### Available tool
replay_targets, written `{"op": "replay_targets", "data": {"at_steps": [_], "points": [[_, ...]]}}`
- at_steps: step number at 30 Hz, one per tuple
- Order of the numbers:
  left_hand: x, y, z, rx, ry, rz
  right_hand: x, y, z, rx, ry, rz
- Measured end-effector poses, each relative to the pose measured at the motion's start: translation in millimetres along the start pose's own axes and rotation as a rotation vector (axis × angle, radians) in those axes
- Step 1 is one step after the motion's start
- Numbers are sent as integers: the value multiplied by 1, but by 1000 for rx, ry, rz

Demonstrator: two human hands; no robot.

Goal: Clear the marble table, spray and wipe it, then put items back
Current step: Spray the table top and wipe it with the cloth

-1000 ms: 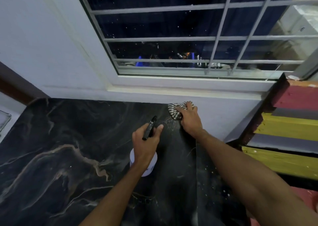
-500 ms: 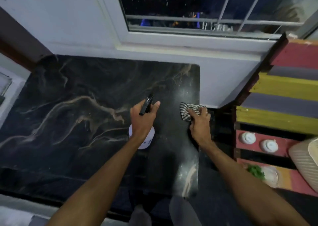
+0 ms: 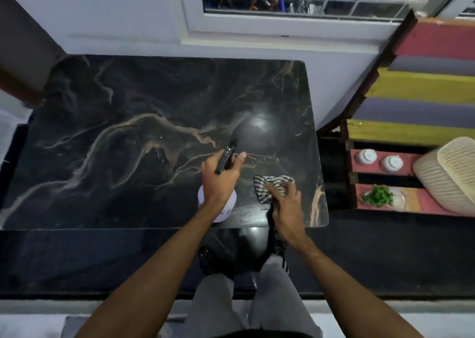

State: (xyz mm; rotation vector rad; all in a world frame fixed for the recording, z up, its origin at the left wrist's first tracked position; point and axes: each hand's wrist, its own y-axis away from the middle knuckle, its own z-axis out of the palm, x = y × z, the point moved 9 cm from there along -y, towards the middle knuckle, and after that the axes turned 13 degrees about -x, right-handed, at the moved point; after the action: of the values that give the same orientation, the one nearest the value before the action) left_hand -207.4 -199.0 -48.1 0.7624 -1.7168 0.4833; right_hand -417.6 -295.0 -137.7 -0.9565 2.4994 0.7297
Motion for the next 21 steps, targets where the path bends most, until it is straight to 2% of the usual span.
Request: {"op": "replay_targets", "data": {"at_steps": [4, 5, 7, 10, 12, 13, 15, 17, 18, 21], "points": [[-18, 15, -17, -27, -23, -43, 43, 12, -24, 175, -93, 357], [-21, 18, -22, -25, -31, -46, 37, 17, -21, 199, -113, 398], [-24, 25, -31, -25, -63, -52, -2, 18, 0, 175, -130, 335], [-28, 32, -43, -10, -90, -57, -77, 15, 47, 12, -80, 18], [-29, 36, -52, 6, -116, -61, -86, 10, 51, -54, -55, -92], [-30, 36, -57, 12, -130, -67, -74, 2, 42, -26, -73, -62], [-32, 37, -71, 38, -122, -73, -36, -12, 16, 102, -168, 147], [-31, 37, -92, 95, -121, -69, -32, -26, 7, 184, -227, 307], [-34, 37, -102, 113, -125, -78, -54, -36, 13, 162, -198, 282], [-46, 37, -130, 137, -135, -137, -144, -55, 57, -52, -69, -65]]}}
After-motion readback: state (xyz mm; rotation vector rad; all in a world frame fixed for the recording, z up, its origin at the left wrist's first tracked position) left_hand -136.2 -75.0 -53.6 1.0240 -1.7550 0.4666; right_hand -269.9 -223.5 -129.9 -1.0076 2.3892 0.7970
